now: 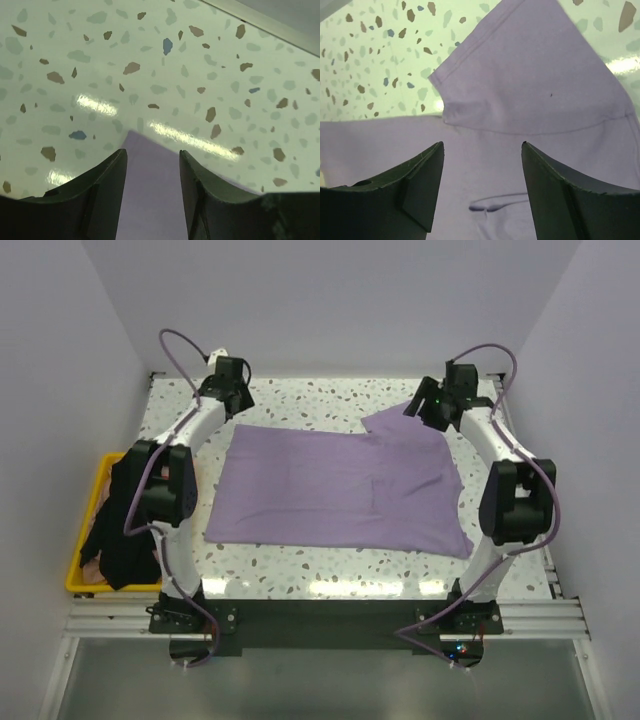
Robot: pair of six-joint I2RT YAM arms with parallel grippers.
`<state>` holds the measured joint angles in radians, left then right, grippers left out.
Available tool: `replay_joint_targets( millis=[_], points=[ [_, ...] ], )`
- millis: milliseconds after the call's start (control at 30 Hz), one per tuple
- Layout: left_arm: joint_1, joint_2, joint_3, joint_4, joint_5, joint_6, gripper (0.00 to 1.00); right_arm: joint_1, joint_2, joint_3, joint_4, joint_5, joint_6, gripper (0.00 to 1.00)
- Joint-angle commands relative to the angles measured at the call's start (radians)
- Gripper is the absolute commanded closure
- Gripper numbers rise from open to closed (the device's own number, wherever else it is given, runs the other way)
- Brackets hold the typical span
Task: Fold and stack the t-shirts
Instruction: Fold the tshirt
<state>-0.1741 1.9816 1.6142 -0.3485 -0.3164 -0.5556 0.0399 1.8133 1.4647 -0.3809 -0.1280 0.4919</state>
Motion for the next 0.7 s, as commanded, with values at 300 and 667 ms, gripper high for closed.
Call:
replay_joint_targets(
  millis=[300,667],
  points=[
    [0.013,0.298,0.296,-0.133,-0.084,0.145,0.55,0.003,0.251,0.249,0.031,-0.016,-0.121,0.36],
    [0.013,0.349,0.282,-0.135,-0.082,0.114,0.54,0.002,0.294,0.283,0.036,-0.016,-0.148,0.36]
  ],
)
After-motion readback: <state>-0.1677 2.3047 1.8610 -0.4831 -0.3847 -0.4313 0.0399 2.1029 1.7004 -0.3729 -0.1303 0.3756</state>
